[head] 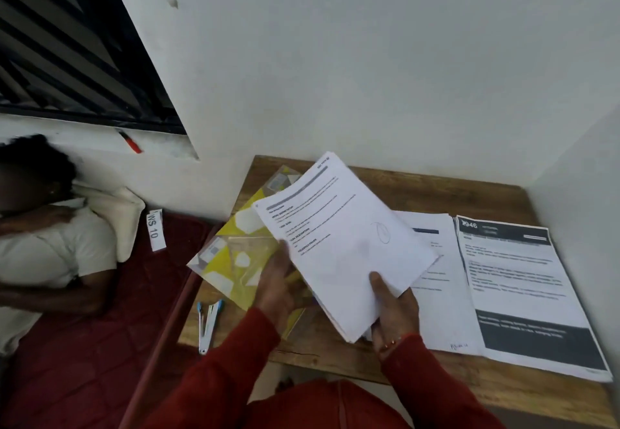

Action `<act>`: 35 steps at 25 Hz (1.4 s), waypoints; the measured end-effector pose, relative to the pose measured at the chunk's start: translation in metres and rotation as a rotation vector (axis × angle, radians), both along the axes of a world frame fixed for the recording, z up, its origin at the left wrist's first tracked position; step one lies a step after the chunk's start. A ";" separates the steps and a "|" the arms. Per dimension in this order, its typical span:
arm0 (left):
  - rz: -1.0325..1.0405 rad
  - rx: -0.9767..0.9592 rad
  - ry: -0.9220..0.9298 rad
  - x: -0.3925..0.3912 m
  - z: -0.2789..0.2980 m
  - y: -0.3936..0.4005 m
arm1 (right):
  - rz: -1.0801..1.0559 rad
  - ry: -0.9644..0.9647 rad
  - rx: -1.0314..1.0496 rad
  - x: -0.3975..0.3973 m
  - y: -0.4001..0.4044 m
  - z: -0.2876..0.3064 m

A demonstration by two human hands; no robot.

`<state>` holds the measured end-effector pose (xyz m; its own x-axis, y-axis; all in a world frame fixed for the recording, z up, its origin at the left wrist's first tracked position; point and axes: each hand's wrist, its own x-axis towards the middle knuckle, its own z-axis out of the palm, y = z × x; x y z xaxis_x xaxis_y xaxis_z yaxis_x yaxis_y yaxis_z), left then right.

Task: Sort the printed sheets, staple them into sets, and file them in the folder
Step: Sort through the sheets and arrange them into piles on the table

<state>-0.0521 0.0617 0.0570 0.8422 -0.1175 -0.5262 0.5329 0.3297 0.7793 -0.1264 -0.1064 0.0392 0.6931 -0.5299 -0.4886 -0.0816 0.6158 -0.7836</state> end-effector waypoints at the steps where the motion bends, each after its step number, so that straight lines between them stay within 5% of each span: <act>1: -0.040 0.106 -0.072 -0.008 -0.009 -0.010 | 0.014 0.020 0.005 -0.003 0.007 -0.002; 5: 0.046 0.291 -0.181 0.019 -0.011 0.000 | 0.096 0.006 0.082 -0.002 -0.007 0.001; 7: -0.072 0.341 -0.218 0.039 -0.011 0.024 | 0.173 -0.027 0.076 0.005 -0.028 0.011; 10: -0.335 0.350 -0.262 0.060 -0.020 0.050 | 0.424 0.050 -0.176 0.018 -0.041 0.009; 13: -0.364 0.416 -0.276 0.076 -0.028 0.046 | 0.503 0.099 -0.440 0.036 -0.037 -0.008; 20: -0.453 0.954 -0.386 0.079 -0.070 0.040 | 0.780 0.359 -1.131 0.050 -0.031 -0.037; 35: -0.467 1.145 -0.521 0.106 -0.067 0.040 | 0.672 0.535 -1.231 0.122 -0.045 -0.025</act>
<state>0.0544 0.1015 -0.0104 0.9752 -0.1593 -0.1536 -0.0254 -0.7700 0.6375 -0.0044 -0.1519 0.0139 0.8558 -0.4509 -0.2534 -0.5103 -0.6560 -0.5561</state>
